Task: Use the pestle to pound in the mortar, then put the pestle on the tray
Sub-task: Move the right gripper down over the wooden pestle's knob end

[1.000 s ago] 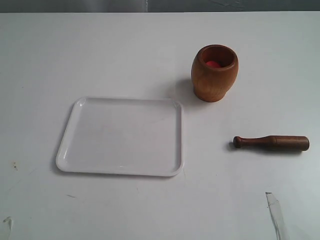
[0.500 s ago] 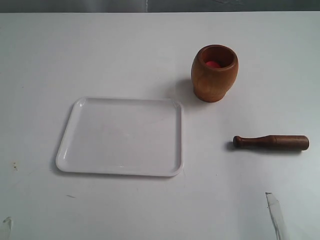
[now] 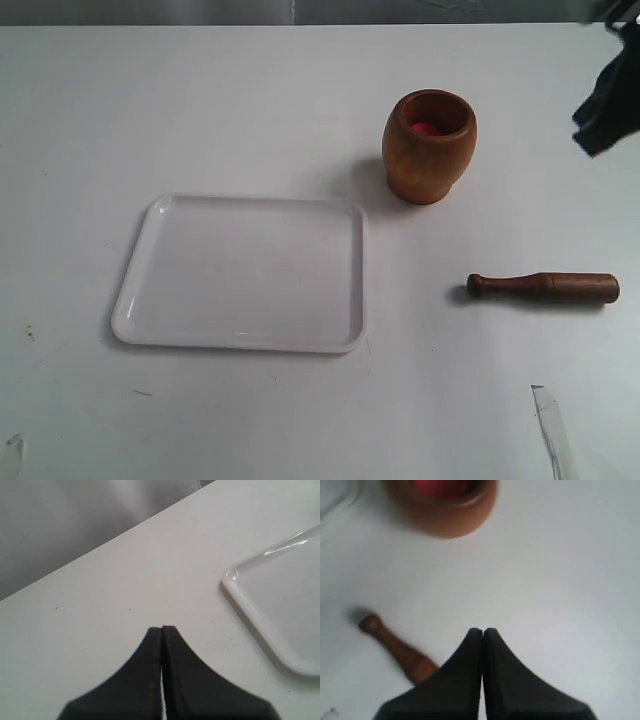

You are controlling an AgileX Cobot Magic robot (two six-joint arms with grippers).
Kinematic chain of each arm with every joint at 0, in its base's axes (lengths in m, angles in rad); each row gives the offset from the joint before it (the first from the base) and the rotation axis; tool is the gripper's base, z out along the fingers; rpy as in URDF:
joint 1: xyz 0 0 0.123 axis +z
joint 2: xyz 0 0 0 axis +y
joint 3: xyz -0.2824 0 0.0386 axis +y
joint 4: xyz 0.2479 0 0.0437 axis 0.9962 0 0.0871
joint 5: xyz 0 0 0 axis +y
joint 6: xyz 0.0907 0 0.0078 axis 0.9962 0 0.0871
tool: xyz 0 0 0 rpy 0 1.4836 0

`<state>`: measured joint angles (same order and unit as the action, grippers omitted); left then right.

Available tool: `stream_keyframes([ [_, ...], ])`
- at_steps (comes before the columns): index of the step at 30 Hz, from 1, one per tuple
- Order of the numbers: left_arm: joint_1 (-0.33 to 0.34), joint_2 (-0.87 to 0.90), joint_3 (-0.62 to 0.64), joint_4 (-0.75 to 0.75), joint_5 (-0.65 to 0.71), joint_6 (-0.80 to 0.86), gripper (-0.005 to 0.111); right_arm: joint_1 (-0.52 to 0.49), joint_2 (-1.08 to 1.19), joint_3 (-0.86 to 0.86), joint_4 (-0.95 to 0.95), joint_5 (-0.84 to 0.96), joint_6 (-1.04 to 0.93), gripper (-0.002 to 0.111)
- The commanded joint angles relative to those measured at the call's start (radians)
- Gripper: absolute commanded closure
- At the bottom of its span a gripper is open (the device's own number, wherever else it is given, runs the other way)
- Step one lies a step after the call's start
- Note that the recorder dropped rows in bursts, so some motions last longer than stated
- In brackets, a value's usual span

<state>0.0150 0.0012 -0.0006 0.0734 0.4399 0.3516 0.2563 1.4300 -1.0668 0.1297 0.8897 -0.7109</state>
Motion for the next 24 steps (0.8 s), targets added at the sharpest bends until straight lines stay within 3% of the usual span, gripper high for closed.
stream_keyframes([
  [1,-0.008,-0.001,0.001,-0.007,-0.003,-0.008,0.107,0.096,0.037,-0.013,0.011,0.084,-0.135,0.108],
  [10,-0.008,-0.001,0.001,-0.007,-0.003,-0.008,0.107,0.366,0.195,0.002,-0.088,0.218,-0.237,0.108],
  [16,-0.008,-0.001,0.001,-0.007,-0.003,-0.008,0.107,0.394,0.202,0.187,-0.176,0.027,-0.235,0.108],
  [21,-0.008,-0.001,0.001,-0.007,-0.003,-0.008,0.107,0.392,0.201,0.192,-0.143,-0.051,-0.193,0.107],
  [24,-0.008,-0.001,0.001,-0.007,-0.003,-0.008,0.107,0.392,0.203,0.192,-0.139,-0.045,-0.193,0.091],
])
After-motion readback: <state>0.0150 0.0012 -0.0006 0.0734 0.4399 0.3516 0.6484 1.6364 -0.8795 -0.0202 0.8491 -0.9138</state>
